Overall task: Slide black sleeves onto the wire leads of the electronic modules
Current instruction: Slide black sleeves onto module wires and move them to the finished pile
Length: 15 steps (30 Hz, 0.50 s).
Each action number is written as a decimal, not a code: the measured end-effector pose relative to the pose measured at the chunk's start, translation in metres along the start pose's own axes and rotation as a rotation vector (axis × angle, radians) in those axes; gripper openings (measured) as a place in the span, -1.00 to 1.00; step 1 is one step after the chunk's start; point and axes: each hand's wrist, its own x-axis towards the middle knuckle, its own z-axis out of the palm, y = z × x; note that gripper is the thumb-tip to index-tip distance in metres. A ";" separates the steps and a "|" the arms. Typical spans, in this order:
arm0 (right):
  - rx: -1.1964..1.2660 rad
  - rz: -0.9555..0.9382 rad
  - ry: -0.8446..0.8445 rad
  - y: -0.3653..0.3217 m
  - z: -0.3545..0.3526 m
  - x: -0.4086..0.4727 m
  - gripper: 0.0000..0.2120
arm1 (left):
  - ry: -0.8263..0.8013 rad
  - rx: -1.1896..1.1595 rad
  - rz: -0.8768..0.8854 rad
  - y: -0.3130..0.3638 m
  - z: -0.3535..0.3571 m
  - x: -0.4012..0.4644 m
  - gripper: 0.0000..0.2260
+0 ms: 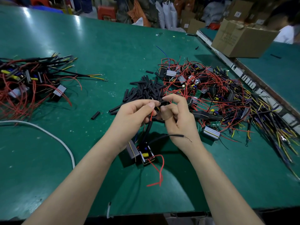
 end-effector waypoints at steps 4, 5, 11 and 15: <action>-0.109 -0.004 0.023 -0.001 -0.003 0.000 -0.84 | -0.014 -0.032 0.002 0.000 -0.001 0.000 -0.77; -0.118 -0.002 0.029 -0.001 -0.003 0.000 -0.84 | -0.017 -0.039 0.002 0.000 -0.001 0.000 -0.77; -0.137 0.009 0.012 -0.002 -0.003 0.000 -0.87 | -0.007 -0.038 0.026 0.000 0.001 -0.002 -0.76; -0.133 0.007 0.007 -0.001 -0.003 0.000 -0.85 | -0.014 -0.034 0.023 0.000 0.000 -0.001 -0.75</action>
